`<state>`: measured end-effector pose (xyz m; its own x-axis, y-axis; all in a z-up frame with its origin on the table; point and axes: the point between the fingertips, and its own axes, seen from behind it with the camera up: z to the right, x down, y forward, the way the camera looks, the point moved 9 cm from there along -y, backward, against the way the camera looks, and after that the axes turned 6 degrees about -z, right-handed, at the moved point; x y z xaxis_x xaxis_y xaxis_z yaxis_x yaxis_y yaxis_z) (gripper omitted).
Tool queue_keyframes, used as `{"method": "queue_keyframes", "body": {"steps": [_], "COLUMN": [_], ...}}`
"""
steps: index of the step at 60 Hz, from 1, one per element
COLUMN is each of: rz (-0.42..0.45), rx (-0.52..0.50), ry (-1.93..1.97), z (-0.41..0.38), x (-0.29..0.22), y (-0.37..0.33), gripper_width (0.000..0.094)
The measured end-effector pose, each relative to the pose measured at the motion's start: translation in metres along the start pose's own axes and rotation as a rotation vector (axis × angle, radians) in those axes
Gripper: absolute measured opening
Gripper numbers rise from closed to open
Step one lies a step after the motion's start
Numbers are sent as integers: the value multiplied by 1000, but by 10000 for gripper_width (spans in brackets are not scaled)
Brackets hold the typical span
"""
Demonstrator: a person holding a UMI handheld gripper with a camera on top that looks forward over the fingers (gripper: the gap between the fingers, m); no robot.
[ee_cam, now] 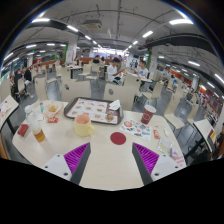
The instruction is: Pour water
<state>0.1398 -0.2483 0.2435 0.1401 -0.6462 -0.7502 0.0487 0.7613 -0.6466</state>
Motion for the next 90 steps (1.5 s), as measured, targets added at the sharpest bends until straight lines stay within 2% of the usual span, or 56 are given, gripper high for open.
{"method": "queue_keyframes", "body": {"steps": [23, 30, 39, 49, 60, 76, 81, 85, 90], "rz": [-84, -107, -111, -61, 50, 191, 203, 230, 245], "rx": [43, 45, -4, -115, -208, -155, -139, -132, -131], "ry": [36, 37, 30, 46, 66, 113, 114, 124, 120], "z": [-38, -73, -143, -243, -337, -388, -394, -396, -395], "x": [35, 55, 70, 63, 28, -23, -27, -30, -32], "y": [3, -1, -2, 8, 39, 111, 130, 140, 141], "gripper_width": [847, 848, 849, 849, 852, 842, 754, 559, 523]}}
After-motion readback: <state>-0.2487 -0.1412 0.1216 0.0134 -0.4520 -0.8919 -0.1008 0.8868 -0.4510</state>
